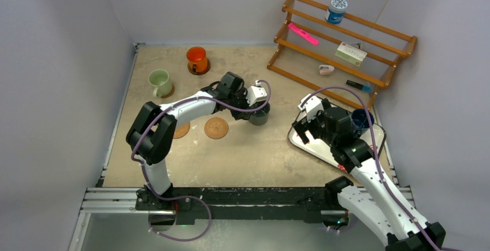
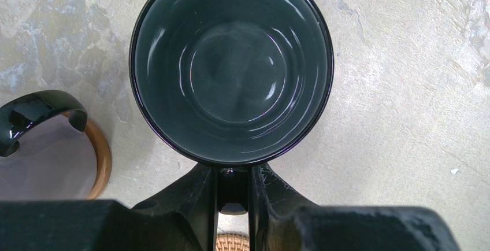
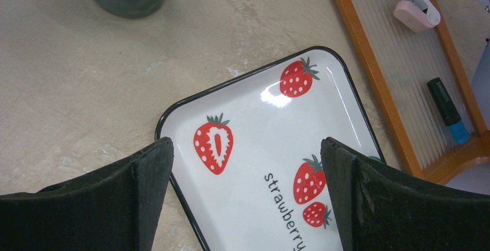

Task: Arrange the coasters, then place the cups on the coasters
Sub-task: Pick up the cup at the center of the board.

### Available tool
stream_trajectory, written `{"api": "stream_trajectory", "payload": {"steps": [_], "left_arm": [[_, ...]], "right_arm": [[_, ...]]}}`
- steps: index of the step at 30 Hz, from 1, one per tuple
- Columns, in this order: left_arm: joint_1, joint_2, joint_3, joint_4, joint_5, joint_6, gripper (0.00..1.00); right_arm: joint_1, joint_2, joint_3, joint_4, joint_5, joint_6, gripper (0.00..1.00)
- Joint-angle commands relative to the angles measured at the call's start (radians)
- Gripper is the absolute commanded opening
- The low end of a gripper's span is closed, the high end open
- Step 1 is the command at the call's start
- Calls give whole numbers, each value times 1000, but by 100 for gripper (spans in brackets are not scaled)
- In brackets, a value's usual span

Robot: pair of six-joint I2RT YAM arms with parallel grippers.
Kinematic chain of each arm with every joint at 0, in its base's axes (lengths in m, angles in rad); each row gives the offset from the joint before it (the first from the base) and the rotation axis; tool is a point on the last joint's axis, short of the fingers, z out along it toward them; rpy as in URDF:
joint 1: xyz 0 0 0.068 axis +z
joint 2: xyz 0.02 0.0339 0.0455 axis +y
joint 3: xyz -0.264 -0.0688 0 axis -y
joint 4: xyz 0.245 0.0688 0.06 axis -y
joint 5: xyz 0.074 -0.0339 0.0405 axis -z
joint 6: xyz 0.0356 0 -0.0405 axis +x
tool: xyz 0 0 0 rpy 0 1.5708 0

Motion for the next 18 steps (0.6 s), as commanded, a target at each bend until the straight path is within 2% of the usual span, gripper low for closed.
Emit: {"api": "stream_trajectory", "payload": {"steps": [1, 10, 18], "left_arm": [[7, -45, 21, 27, 45, 4, 0], [60, -177, 5, -2, 70, 0, 0], [127, -338, -45, -18, 54, -17, 0]], "right_arm": [[-3, -20, -3, 3, -18, -1, 99], [-3, -54, 20, -17, -15, -7, 99], [-2, -9, 50, -67, -11, -23, 99]]}}
